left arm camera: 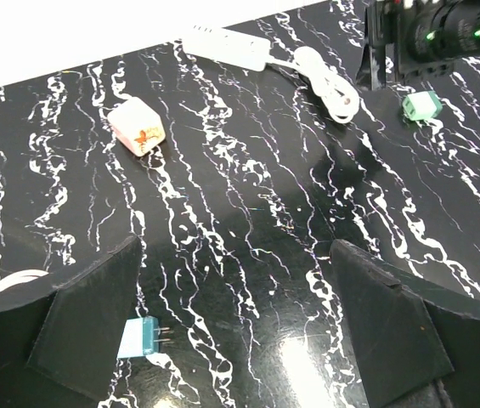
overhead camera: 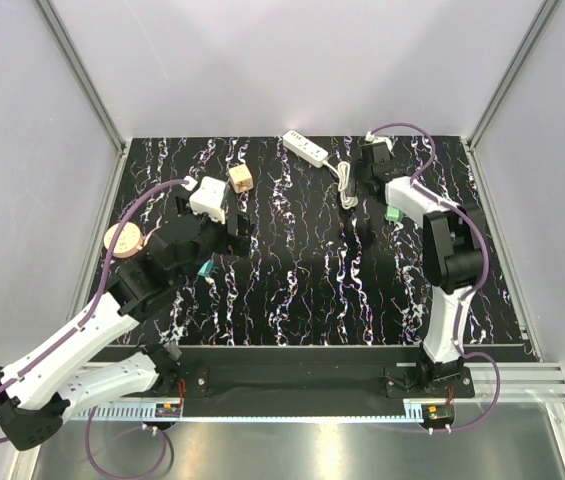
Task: Insert the plug
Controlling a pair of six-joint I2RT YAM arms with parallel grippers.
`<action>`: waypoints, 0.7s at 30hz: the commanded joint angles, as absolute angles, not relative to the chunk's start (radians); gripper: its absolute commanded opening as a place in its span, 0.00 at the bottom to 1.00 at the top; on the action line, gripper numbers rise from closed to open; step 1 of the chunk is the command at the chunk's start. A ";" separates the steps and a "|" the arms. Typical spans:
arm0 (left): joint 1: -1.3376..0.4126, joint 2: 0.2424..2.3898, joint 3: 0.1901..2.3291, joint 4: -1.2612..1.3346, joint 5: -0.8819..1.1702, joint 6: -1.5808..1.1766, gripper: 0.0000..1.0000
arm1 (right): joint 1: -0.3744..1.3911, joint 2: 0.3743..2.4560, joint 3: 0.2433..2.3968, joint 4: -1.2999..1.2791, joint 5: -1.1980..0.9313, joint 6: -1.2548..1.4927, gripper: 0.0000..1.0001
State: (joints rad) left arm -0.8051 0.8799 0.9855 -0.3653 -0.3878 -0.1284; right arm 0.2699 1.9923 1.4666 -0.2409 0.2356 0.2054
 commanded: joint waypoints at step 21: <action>-0.813 0.862 0.977 -0.321 -0.437 -0.106 0.99 | 0.272 1.860 1.269 -0.290 0.031 0.329 0.00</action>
State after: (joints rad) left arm -0.8093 0.8783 0.9741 -0.3656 -0.4183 -0.1204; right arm 0.2676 1.9991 1.3861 -0.1974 0.0322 0.2325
